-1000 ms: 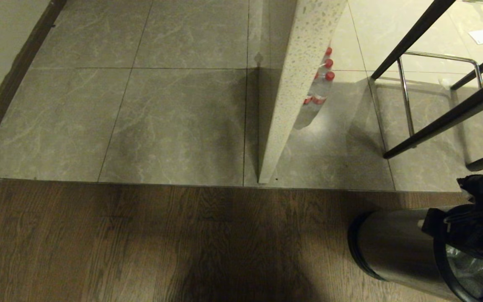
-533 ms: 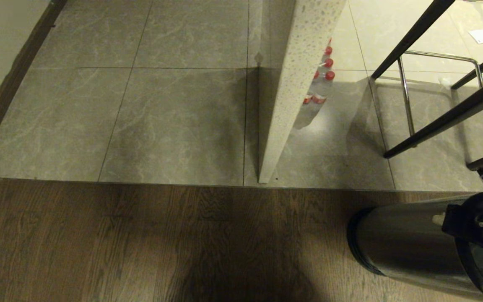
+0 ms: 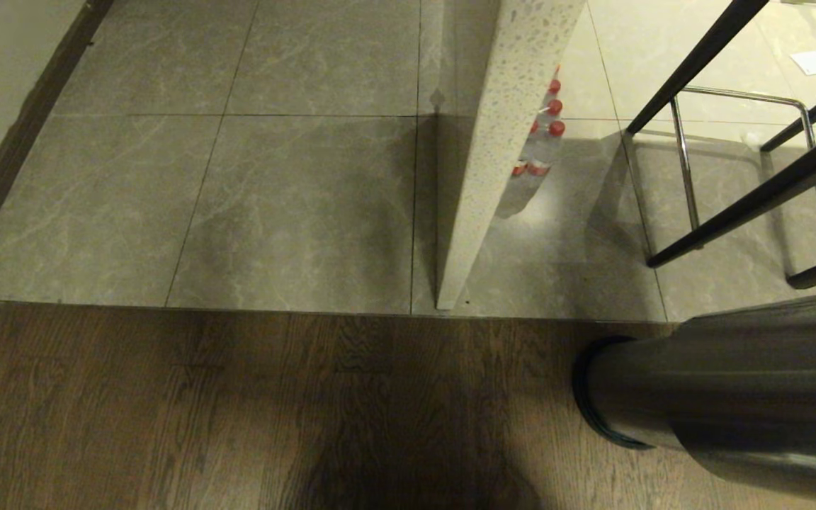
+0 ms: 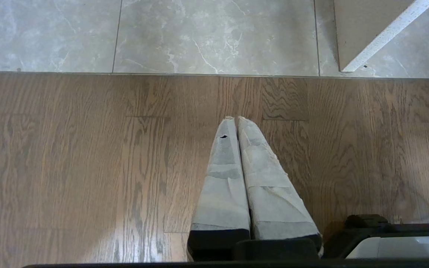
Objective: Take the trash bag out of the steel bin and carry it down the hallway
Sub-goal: Place the outer trash can on the ground
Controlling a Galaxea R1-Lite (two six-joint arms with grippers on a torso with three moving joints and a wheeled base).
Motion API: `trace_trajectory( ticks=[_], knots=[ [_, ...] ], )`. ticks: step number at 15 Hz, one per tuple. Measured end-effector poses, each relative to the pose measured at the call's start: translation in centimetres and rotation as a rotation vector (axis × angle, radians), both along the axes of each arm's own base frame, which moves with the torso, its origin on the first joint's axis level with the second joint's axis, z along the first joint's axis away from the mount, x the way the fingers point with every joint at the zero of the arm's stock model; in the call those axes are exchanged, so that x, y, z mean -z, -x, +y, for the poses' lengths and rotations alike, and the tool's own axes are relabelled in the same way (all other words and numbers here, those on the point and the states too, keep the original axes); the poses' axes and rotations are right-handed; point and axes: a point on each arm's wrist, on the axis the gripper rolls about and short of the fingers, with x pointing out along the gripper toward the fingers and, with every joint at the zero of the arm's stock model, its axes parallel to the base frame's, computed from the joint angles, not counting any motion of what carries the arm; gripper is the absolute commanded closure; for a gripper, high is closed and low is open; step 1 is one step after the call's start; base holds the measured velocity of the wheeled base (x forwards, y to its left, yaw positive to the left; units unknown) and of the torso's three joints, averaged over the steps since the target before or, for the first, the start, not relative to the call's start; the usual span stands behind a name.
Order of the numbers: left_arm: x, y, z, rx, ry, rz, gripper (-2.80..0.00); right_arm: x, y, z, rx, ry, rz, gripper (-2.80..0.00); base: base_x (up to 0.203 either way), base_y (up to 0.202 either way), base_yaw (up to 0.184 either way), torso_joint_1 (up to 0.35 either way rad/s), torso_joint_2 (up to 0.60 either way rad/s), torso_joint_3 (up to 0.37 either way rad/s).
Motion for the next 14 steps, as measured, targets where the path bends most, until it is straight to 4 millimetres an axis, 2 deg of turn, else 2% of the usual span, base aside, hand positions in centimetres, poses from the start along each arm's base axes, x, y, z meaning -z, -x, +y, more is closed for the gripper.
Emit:
trace_trajectory(
  ticks=[4,8,14],
  knots=[
    [0.0,0.0,0.0,0.001,0.0,0.0,0.0,-2.0,2.9,0.0,-0.029,0.046,-0.116,0.0,0.0,0.0,0.0,0.0,0.0,0.0],
    [0.0,0.0,0.0,0.0,0.0,0.0,0.0,-4.1,4.5,0.1,-0.08,0.074,-0.215,0.0,0.0,0.0,0.0,0.0,0.0,0.0],
    [0.0,0.0,0.0,0.0,0.0,0.0,0.0,-6.2,5.3,0.4,-0.233,0.028,-0.279,0.0,0.0,0.0,0.0,0.0,0.0,0.0]
  ],
)
